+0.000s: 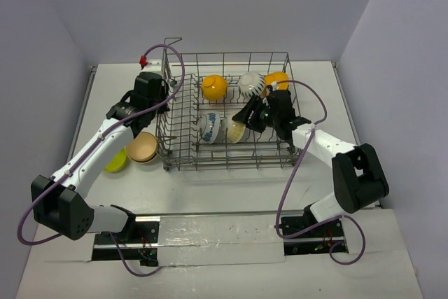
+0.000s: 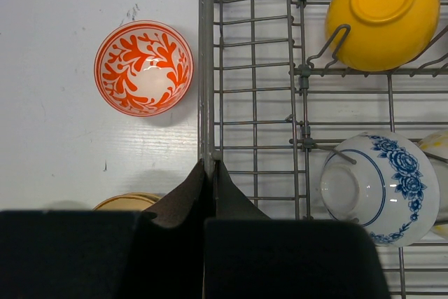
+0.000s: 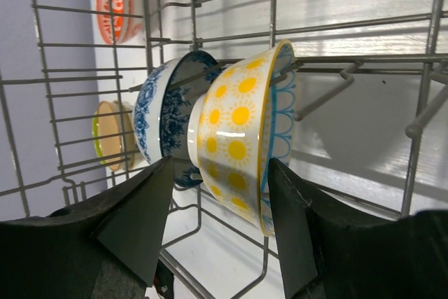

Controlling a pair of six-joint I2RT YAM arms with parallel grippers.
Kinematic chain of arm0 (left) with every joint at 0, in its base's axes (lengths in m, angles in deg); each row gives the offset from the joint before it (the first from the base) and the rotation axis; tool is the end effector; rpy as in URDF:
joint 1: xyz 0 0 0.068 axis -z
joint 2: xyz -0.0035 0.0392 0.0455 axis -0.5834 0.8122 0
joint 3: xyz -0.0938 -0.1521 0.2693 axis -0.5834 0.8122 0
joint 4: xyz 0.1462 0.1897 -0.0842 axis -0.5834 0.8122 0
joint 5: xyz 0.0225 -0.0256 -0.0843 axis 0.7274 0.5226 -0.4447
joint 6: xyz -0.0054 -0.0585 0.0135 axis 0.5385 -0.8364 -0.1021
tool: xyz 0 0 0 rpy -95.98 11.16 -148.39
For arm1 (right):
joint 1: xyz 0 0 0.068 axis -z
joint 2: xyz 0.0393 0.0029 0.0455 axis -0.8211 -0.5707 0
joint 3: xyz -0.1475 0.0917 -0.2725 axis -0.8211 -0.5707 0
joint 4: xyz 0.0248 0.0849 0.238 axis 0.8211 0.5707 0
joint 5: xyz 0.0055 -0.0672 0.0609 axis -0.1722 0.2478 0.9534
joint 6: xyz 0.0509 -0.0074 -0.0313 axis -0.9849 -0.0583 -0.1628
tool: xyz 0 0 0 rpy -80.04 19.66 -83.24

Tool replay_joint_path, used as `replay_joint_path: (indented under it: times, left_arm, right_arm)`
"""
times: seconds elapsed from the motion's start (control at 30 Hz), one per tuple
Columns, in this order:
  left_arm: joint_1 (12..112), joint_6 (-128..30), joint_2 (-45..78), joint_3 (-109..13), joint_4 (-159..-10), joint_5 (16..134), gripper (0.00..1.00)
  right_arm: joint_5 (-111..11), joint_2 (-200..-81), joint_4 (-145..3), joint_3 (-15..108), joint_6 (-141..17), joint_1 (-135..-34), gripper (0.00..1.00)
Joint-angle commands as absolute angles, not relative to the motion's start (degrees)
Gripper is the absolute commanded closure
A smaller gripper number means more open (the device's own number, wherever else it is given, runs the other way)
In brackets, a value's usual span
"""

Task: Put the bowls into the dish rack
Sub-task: Insert the bowl into the dish rack, then pick up the bowl from the corner of the board.

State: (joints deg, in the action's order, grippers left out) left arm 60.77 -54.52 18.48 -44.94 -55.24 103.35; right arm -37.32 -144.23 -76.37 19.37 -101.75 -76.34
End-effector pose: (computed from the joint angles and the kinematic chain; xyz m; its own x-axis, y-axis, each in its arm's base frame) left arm 0.2665 -0.1081 0.3820 -0.5357 -0.0485 -0.8430 -0.0096 0.9986 -0.0514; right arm 0.2897 0.1286 0.2778 -0.7748 0.4323 -0.4613 -0.0727 0.6639 0.7443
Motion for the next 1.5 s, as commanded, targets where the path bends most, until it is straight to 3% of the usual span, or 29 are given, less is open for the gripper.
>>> replay_joint_path:
  times: [0.0,0.9,1.2,1.37,1.4,1.47]
  left_arm:
    - [61.0,-53.9,19.4,-43.2,-53.2,99.1,1.0]
    - [61.0,-53.2,19.2,-43.2,-52.6,99.6,1.0]
    - [61.0,-53.6,19.0,-43.2,-52.8,102.1,0.98]
    - [61.0,-53.6,18.7,-44.3,-52.4,103.9,0.86]
    - [60.9,-53.6,18.7,-44.7,-52.0,104.5,0.82]
    - [61.0,-53.8,18.5,-45.8,-51.6,105.2,0.64]
  right_arm:
    - [-43.0,-142.7,-69.1,23.2,-98.1,-76.1,0.36]
    - [-56.5,-134.7,-55.3,29.3,-94.2,-75.4,0.32]
    - [-51.6,-124.2,-68.9,21.7,-90.3,-75.3,0.32]
    - [-52.5,-120.1,-67.4,21.3,-86.5,-75.2,0.34]
    - [-52.4,-120.2,-66.9,21.6,-85.6,-75.2,0.34]
    - [-51.2,-120.1,-66.5,21.8,-84.5,-75.3,0.34]
